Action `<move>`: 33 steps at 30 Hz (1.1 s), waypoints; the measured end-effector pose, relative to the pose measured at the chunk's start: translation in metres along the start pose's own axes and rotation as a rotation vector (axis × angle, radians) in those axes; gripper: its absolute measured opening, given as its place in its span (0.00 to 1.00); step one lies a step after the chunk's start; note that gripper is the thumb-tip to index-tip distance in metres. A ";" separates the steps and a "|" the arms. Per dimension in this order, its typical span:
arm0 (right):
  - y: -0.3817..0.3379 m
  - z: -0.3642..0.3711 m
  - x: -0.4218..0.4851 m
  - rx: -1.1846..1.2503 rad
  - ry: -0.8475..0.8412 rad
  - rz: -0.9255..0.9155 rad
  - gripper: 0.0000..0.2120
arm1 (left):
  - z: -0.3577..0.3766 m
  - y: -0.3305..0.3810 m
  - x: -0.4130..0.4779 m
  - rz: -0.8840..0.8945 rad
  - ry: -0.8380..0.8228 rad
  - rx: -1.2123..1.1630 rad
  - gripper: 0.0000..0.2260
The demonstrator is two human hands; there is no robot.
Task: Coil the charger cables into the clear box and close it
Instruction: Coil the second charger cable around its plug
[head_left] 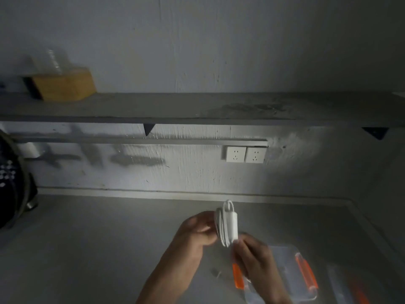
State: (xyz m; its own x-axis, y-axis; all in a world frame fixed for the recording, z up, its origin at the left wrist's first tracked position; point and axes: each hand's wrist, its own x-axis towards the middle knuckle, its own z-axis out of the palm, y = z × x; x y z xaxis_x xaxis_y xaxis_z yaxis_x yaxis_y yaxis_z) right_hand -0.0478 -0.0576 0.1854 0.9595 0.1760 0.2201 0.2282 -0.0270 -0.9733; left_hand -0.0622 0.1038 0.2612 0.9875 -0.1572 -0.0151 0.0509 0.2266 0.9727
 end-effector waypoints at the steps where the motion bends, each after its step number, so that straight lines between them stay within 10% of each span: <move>1: 0.003 0.006 -0.008 -0.057 0.020 -0.011 0.11 | -0.001 -0.005 0.002 -0.012 0.026 -0.121 0.12; 5: 0.001 0.018 -0.035 -0.476 -0.083 -0.109 0.20 | -0.009 -0.023 0.015 -0.117 0.280 -0.475 0.14; 10: -0.045 -0.002 -0.029 -0.851 -0.084 -0.407 0.04 | -0.014 -0.036 0.013 -0.071 0.387 -0.082 0.11; 13: -0.080 -0.029 -0.006 -1.026 -0.050 -0.691 0.14 | -0.008 -0.035 0.002 -0.076 0.290 0.024 0.11; 33: -0.101 -0.038 0.004 -0.803 -0.205 -0.667 0.07 | -0.008 -0.014 -0.001 -0.279 0.032 -0.189 0.08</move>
State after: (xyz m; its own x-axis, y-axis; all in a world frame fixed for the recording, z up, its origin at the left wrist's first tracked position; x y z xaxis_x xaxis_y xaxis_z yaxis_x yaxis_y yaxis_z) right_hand -0.0606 -0.0919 0.2875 0.5710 0.5554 0.6045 0.8117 -0.4922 -0.3145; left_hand -0.0631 0.1084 0.2457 0.9356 -0.2089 -0.2845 0.3435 0.3537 0.8700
